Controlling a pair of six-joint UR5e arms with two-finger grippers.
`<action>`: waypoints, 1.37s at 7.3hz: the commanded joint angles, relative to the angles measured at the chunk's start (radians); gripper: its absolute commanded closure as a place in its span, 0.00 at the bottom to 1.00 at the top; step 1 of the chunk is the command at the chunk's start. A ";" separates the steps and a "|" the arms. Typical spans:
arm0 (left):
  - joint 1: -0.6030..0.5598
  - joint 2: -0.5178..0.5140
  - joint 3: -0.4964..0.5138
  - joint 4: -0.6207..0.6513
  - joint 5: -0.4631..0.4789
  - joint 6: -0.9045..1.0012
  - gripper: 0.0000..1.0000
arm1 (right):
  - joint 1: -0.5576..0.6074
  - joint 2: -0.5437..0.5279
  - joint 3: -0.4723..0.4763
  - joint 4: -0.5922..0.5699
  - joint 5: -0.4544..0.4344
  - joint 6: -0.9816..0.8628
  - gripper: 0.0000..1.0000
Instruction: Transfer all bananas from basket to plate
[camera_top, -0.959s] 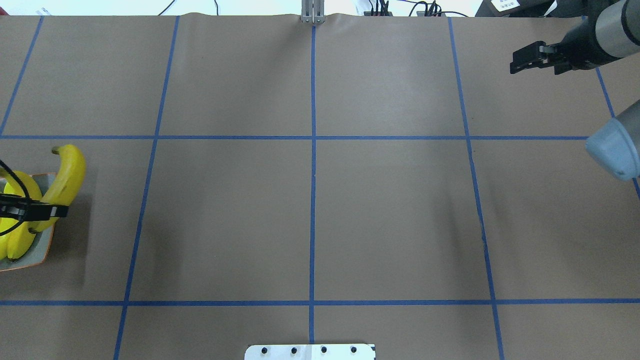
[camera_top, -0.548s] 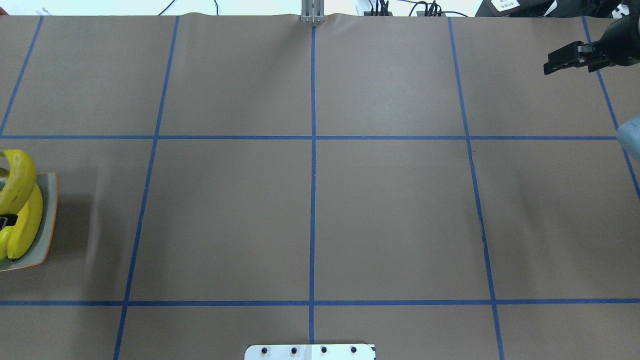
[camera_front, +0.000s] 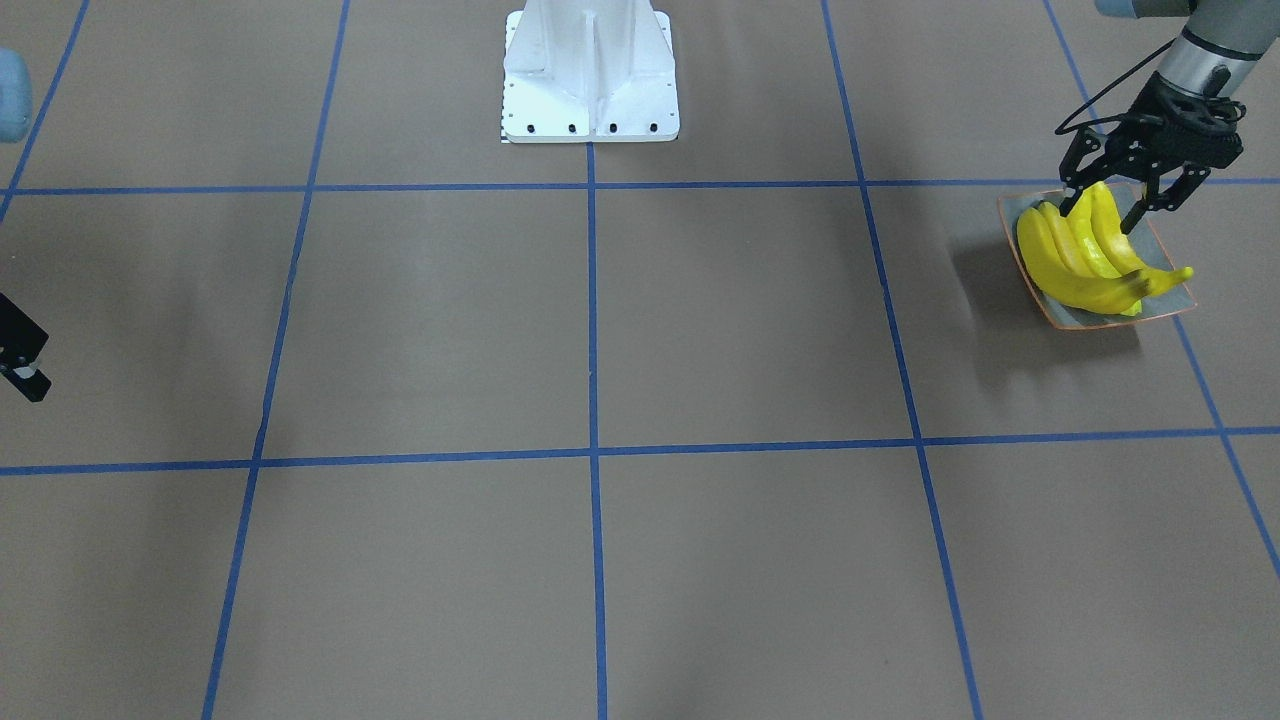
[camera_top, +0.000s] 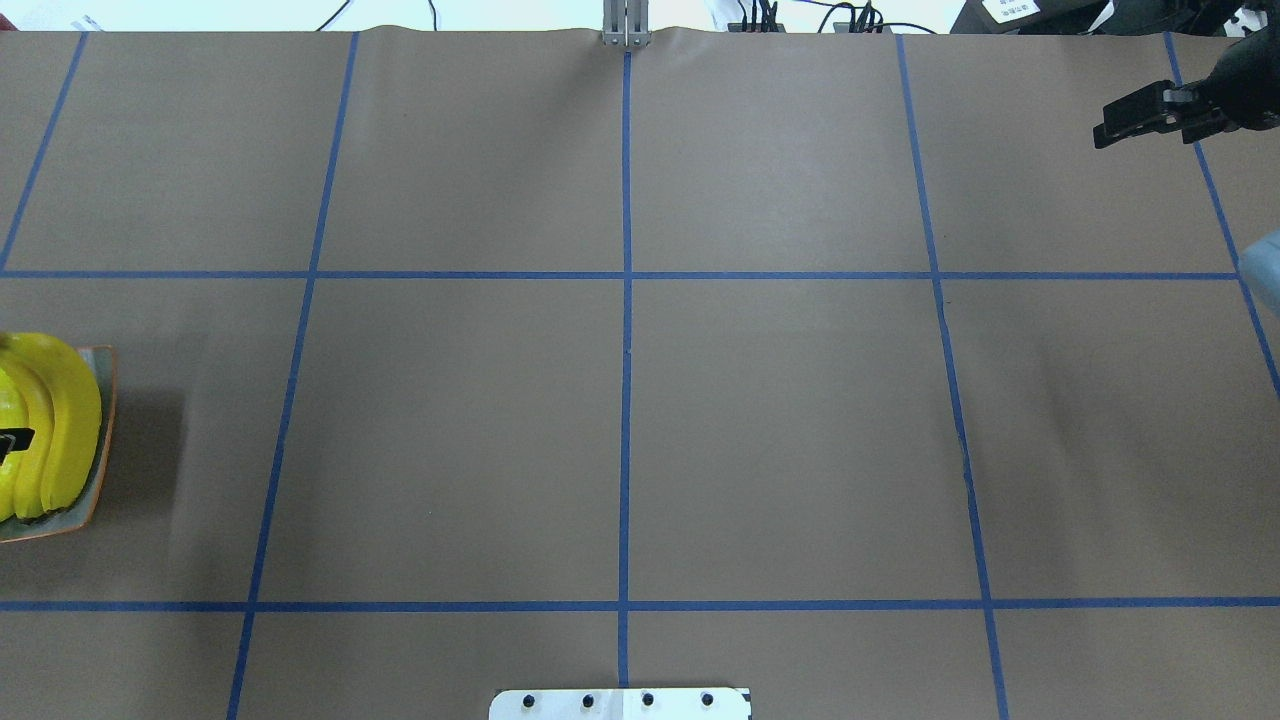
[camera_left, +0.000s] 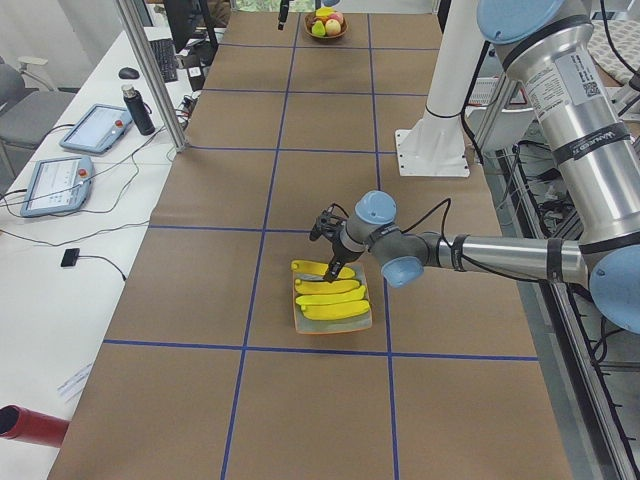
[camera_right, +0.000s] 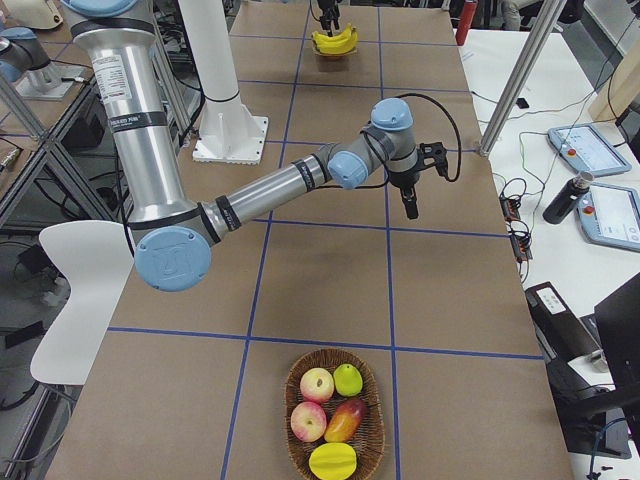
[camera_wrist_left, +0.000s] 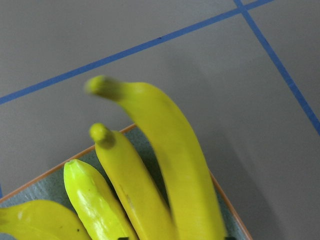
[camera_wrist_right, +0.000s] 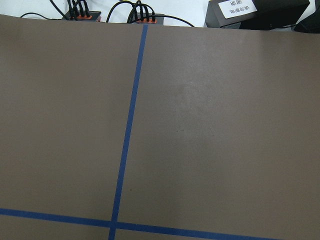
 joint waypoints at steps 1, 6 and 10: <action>-0.013 -0.016 -0.010 -0.008 -0.009 -0.002 0.00 | 0.002 0.000 0.000 0.000 0.000 -0.003 0.00; -0.458 -0.088 -0.007 0.294 -0.413 0.292 0.00 | 0.119 -0.139 0.000 -0.040 0.098 -0.275 0.00; -0.762 -0.231 0.100 0.801 -0.393 0.877 0.00 | 0.381 -0.224 -0.079 -0.314 0.175 -0.842 0.00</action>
